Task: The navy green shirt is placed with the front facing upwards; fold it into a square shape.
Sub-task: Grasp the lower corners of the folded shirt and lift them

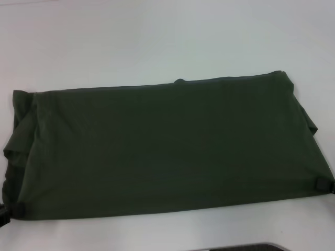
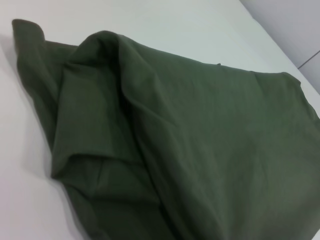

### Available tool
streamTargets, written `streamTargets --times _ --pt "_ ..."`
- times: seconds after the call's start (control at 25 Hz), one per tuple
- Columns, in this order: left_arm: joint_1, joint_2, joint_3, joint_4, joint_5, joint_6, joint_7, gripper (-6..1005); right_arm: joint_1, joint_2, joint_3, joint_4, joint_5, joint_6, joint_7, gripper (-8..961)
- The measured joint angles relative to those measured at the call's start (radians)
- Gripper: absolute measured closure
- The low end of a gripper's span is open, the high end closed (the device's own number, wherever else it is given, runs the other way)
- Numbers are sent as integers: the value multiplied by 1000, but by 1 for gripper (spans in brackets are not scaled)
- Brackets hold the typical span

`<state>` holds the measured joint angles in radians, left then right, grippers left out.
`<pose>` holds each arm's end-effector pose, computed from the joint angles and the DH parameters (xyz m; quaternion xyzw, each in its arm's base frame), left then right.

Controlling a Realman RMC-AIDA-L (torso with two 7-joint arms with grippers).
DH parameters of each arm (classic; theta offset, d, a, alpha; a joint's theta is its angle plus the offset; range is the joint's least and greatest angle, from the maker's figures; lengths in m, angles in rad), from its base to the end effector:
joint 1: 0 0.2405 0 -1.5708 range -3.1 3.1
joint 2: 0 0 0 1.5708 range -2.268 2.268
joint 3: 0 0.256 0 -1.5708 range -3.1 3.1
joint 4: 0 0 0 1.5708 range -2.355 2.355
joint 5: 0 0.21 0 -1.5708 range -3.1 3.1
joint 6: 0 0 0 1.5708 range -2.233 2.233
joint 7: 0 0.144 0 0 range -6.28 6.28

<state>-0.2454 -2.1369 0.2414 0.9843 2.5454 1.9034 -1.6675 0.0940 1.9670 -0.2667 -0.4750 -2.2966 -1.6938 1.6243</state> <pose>-0.3655 0.1861 0.0492 -0.8468 -0.5015 -0.1376 0.1118 0.4128 0.1434 0.0362 -0.7455 0.5977 0.2507 0.1555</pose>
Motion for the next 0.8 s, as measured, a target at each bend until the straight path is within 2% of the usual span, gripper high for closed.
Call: streamTargets --times 0.36,0.68,0.8 --pt "-1 0 -2 -4 10 -8 -1 887 -1 -1 7 0 -1 12 2 927" --pt "-14 3 -9 -4 5 -25 -41 868 3 -13 30 0 -1 15 40 924" --pt "-14 3 -19 -4 2 -44 -51 861 6 -13 39 0 -1 11 42 805"
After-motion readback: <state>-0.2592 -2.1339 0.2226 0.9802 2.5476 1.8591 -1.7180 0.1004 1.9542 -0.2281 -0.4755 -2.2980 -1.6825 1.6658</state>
